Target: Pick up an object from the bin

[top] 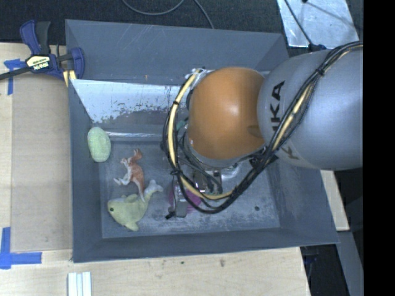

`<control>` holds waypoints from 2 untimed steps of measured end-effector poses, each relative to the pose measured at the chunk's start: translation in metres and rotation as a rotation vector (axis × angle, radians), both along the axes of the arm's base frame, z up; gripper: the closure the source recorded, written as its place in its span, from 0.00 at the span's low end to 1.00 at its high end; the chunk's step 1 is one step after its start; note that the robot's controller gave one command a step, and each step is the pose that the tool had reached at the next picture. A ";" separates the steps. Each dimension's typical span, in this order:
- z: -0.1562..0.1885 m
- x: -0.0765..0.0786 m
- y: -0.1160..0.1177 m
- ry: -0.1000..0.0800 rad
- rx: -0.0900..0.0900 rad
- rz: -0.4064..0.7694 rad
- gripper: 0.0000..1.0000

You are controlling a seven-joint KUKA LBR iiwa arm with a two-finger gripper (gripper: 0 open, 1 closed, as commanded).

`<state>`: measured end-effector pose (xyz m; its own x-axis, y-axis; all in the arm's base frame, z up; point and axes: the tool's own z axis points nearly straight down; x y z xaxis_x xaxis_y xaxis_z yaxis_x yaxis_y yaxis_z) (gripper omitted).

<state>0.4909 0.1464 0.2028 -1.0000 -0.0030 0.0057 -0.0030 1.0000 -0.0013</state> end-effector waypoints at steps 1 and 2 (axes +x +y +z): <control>0.005 0.002 -0.001 -0.008 0.002 -0.003 0.00; -0.074 -0.007 0.070 -0.005 0.003 0.048 0.00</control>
Offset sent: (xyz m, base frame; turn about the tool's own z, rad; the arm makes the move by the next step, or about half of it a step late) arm -0.0066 0.0671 -0.0708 -0.0409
